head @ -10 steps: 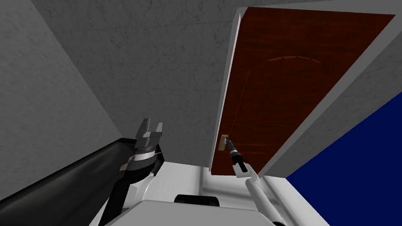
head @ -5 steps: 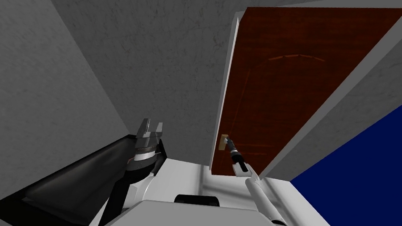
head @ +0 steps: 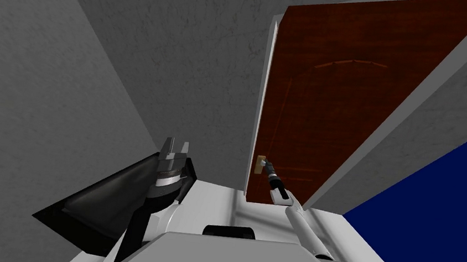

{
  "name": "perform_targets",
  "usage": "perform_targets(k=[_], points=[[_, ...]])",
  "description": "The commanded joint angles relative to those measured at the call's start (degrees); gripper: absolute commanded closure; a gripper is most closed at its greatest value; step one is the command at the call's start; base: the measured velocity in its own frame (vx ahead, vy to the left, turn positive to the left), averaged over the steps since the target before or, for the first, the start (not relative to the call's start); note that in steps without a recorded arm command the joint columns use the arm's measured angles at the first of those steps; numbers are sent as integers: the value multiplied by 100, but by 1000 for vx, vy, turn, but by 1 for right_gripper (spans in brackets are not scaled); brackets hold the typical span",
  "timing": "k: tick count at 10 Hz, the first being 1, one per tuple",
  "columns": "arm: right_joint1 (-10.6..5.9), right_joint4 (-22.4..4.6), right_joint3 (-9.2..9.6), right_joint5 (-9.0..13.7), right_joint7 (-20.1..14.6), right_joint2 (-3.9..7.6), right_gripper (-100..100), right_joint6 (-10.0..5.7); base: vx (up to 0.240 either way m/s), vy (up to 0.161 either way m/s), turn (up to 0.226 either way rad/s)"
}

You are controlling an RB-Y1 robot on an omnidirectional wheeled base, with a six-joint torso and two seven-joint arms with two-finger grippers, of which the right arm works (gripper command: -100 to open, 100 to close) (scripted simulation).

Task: Pull the door open

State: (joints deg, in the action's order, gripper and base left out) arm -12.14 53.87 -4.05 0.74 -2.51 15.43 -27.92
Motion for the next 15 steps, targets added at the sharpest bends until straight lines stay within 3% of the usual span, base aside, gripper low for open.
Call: perform_targets(k=[1, 2, 3, 4, 5, 7, 8, 9, 10, 12, 15], points=[[-97, -58, 91, 91, -160, -73, 100, -31, -52, -28, 59], [-122, -93, 129, 299, -384, -52, 100, -33, -65, -33, 115], [-122, -93, 129, 299, -398, -52, 100, -33, -50, -35, 69], [-147, -129, 168, 507, -632, -32, 100, -35, -59, -40, 124], [-147, -129, 168, 507, -637, -32, 100, -35, -48, -39, 58], [-197, -200, 245, 915, -1011, 8, 100, -40, -70, -35, 128], [-197, -200, 245, 923, -1114, 8, 100, -40, -69, -35, 67], [-221, -236, 284, 1131, -1312, 29, 100, -42, -68, -46, 66], [-221, -236, 284, 1131, -1353, 29, 100, -42, -56, -34, 61], [-270, -306, 360, 1542, -1730, 69, 100, -46, -80, -41, 144], [-294, -340, 398, 1745, -2067, 89, 100, -48, -50, -35, 72]])
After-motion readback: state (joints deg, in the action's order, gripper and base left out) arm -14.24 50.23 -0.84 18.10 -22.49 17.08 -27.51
